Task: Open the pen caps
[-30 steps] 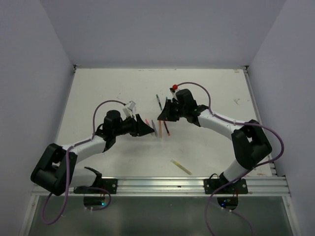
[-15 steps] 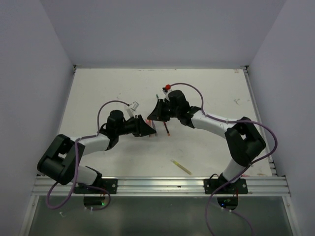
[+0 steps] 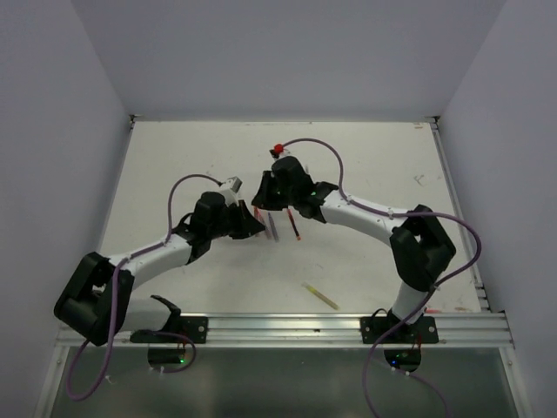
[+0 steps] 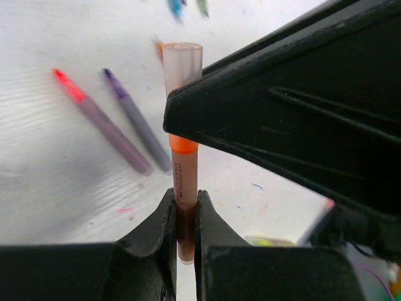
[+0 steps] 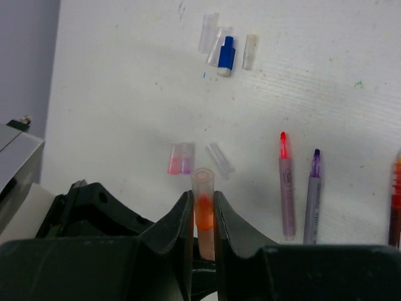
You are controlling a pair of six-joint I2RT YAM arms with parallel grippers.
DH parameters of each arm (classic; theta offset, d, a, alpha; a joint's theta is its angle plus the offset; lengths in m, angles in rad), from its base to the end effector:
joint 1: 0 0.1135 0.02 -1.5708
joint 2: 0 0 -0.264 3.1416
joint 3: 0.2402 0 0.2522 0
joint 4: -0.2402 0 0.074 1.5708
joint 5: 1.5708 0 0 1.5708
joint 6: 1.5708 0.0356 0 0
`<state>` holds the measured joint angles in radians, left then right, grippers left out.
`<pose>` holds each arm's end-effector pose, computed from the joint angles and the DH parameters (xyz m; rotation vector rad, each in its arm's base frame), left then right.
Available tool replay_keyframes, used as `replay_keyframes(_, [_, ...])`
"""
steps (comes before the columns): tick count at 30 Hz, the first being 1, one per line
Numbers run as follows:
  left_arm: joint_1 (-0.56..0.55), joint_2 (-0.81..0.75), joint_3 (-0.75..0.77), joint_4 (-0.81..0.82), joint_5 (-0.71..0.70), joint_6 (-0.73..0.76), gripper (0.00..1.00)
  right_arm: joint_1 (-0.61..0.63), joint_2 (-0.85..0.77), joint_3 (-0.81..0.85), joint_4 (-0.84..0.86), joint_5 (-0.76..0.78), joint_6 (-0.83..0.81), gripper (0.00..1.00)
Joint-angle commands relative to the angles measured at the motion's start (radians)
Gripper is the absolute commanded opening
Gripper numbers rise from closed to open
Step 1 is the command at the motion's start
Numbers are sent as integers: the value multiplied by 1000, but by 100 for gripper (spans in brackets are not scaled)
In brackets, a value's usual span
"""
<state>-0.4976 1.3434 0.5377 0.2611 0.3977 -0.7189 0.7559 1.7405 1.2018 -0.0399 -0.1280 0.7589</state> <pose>0.2261 -0.1385 0.1802 0.0055 2.2856 -1.1067 0.2859 0.2757 0.2398 -0.0770 2.3223 0.9716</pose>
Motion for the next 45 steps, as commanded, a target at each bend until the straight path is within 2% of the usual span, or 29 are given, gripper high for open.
replay_keyframes(1, [-59, -111, 53, -170, -339, 67, 0, 95, 60, 185, -251, 388, -101, 0])
replay_keyframes(4, [-87, -157, 29, -169, -369, 78, 0, 149, 108, 249, -299, 517, -124, 0])
replay_keyframes(5, [-87, -167, 21, -148, -359, 90, 0, 154, 120, 271, -302, 519, -127, 0])
replay_keyframes(9, [-73, -211, -36, -71, -246, 130, 0, 132, 111, 246, -212, 356, -165, 0])
replay_keyframes(10, [-67, -240, -71, -51, -208, 131, 0, 125, 105, 211, -131, 300, -171, 0])
replay_keyframes(12, [-43, -272, -117, 13, -156, 133, 0, 60, 105, 173, -21, 5, -114, 0])
replay_keyframes(13, [-30, -302, -154, 44, -110, 124, 0, 4, 109, 110, 146, -89, -69, 0])
replay_keyframes(14, [-19, -314, -174, 68, -83, 121, 0, -19, 114, 76, 244, -264, -25, 0])
replay_keyframes(16, [8, -360, -209, 116, -27, 108, 0, -58, 142, 24, 488, -390, 92, 0])
replay_keyframes(17, [13, -377, -222, 125, -26, 105, 0, -62, 145, 18, 527, -422, 115, 0])
replay_keyframes(21, [14, -418, -179, 6, -117, 140, 0, -69, 160, 42, 462, -397, 91, 0])
replay_keyframes(23, [13, -428, -153, -110, -187, 147, 0, -69, 172, 71, 352, -339, 63, 0])
replay_keyframes(24, [14, -435, -122, -162, -244, 141, 0, -66, 188, 103, 272, -265, -1, 0])
replay_keyframes(25, [13, -449, -105, -251, -357, 128, 0, -58, 207, 183, 111, -243, -36, 0])
replay_keyframes(28, [14, -466, -52, -399, -546, 109, 0, -34, 293, 296, -99, -181, -137, 0])
replay_keyframes(31, [14, -472, 2, -494, -666, 92, 0, -17, 336, 309, -124, -188, -170, 0])
replay_keyframes(35, [14, -484, 28, -517, -694, 95, 0, -10, 389, 327, -121, -220, -173, 0])
replay_keyframes(45, [14, -515, 22, -530, -668, 98, 0, 3, 468, 375, -172, -176, -202, 0])
